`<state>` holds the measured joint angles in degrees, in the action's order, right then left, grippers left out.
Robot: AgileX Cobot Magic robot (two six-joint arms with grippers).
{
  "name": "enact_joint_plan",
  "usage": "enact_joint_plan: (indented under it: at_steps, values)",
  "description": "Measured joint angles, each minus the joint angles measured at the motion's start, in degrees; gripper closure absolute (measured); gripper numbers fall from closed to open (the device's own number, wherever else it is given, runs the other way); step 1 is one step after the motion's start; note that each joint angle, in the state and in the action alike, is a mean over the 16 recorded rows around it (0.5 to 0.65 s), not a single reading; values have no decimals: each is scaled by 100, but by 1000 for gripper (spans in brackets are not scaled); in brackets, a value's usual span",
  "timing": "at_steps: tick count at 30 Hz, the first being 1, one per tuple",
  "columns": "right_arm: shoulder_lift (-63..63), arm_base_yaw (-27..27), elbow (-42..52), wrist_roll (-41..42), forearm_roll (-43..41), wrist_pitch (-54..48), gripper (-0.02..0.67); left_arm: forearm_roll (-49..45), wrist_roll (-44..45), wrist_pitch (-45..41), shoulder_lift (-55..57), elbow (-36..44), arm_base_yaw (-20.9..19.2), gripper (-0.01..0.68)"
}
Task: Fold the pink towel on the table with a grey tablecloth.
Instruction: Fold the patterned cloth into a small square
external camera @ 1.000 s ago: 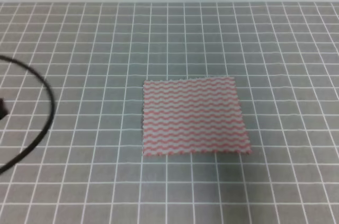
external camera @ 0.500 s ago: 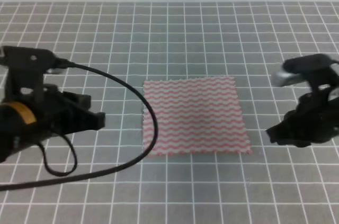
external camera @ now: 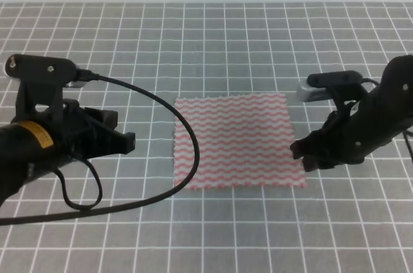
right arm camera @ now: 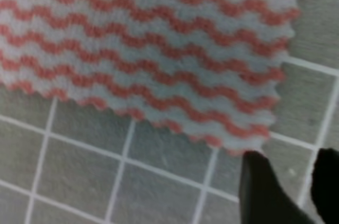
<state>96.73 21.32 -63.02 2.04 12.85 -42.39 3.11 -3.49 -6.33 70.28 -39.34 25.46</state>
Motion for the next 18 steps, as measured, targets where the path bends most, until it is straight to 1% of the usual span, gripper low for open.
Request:
enact_joint_plan:
  at_steps: [3, 6, 13, 18]
  values:
    - [179, -3, -12, 57, 243, 142, 415, 0, -1, 32, -4, 0, 1, 673]
    - [354, -2, -13, 99, 415, 244, 383, 0, -1, 38, -4, 0, 1, 673]
    - [660, 3, -16, 103, 585, 346, 365, -1, 1, -3, 15, -1, -1, 673]
    - [778, 5, -15, 104, 646, 371, 365, -1, -1, -12, 45, -1, -1, 673]
